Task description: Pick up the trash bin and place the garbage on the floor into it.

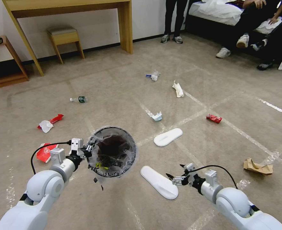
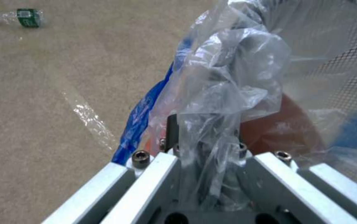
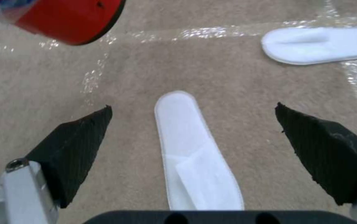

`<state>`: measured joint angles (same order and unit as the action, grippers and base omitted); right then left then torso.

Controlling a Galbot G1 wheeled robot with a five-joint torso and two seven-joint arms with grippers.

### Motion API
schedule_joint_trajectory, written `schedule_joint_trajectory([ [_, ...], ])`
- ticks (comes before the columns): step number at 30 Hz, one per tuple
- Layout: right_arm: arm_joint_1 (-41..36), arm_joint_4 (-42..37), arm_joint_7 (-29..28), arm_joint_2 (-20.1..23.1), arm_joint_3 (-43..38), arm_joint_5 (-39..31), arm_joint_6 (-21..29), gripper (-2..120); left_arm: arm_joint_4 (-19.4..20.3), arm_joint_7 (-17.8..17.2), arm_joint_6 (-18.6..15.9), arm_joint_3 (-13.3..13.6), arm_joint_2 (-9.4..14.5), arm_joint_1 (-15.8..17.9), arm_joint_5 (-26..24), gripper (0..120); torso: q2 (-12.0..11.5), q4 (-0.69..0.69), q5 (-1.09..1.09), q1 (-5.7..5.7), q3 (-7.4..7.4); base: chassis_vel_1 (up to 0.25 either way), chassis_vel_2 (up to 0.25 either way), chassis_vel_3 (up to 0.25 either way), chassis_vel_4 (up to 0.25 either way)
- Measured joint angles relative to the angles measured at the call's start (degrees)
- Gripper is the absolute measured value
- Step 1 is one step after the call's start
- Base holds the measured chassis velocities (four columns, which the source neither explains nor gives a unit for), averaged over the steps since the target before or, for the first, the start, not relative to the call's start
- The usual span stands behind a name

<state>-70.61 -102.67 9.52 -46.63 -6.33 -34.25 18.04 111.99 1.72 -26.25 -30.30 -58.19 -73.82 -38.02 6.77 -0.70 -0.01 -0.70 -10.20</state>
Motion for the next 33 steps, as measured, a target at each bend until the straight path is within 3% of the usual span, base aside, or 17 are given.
schedule_joint_trajectory([
  [7,5.14,1.48,-1.55,0.59,5.64,-1.27,1.48,100,-0.04,0.50,0.39,-0.67,-1.02,-0.89,0.82,1,0.00,0.01,0.01,0.00,0.00,0.000,0.000,0.000,0.000],
  [18,12.10,1.87,-2.43,5.27,15.04,-5.89,4.42,100,-0.56,0.99,0.85,-1.01,-2.23,-0.73,1.65,1,0.00,0.00,0.00,0.00,0.00,0.000,0.000,0.000,0.000],
  [33,11.97,6.90,-1.07,4.80,18.08,-0.59,4.66,100,-0.91,1.30,1.34,-1.10,-2.76,-0.45,2.21,1,0.00,0.00,0.01,0.00,0.00,0.000,0.000,0.000,0.000],
])
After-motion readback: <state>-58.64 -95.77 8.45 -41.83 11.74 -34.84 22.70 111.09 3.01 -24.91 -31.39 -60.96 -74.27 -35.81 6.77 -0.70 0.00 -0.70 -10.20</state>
